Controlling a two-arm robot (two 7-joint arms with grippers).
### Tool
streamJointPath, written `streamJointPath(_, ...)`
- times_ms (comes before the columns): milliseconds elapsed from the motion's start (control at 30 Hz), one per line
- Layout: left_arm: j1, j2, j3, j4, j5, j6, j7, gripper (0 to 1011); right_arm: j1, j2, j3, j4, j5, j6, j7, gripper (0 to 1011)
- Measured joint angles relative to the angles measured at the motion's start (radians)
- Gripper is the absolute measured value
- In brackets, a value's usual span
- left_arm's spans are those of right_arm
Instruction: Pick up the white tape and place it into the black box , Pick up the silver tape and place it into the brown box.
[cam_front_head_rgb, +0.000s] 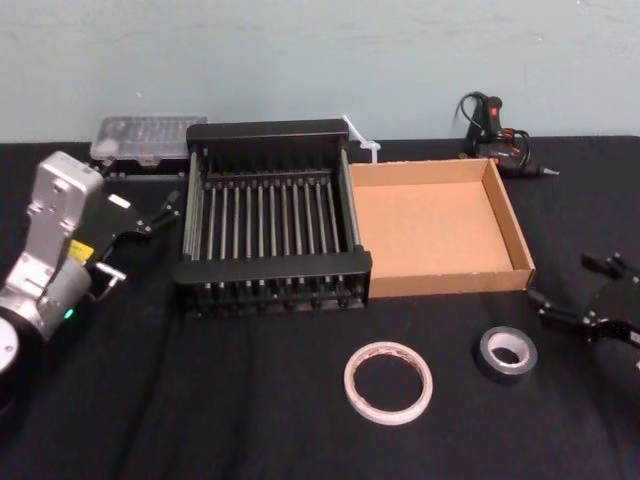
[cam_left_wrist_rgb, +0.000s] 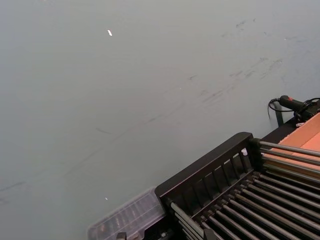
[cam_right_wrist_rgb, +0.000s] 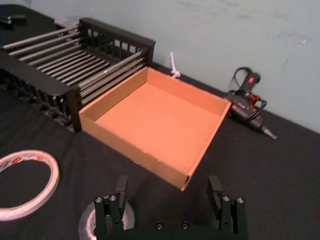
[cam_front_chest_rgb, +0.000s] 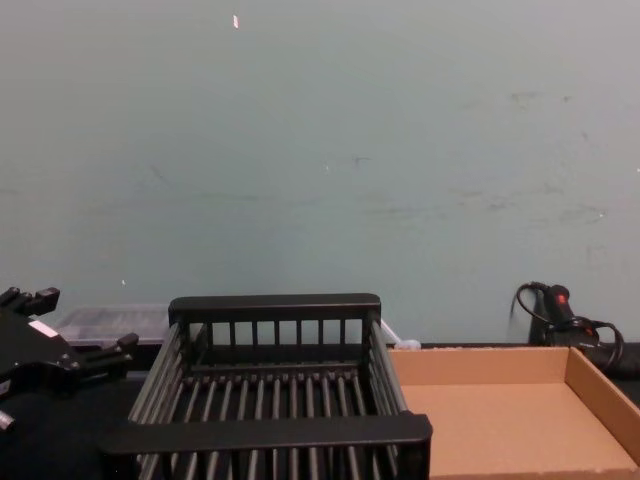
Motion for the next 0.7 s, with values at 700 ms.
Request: streamJointPath(700, 0.0, 0.0, 0.0, 0.0, 0.0, 0.0, 0.0, 1001, 0.035, -0.038, -0.023, 0.039, -0.029, 0.126, 0.066, 1000)
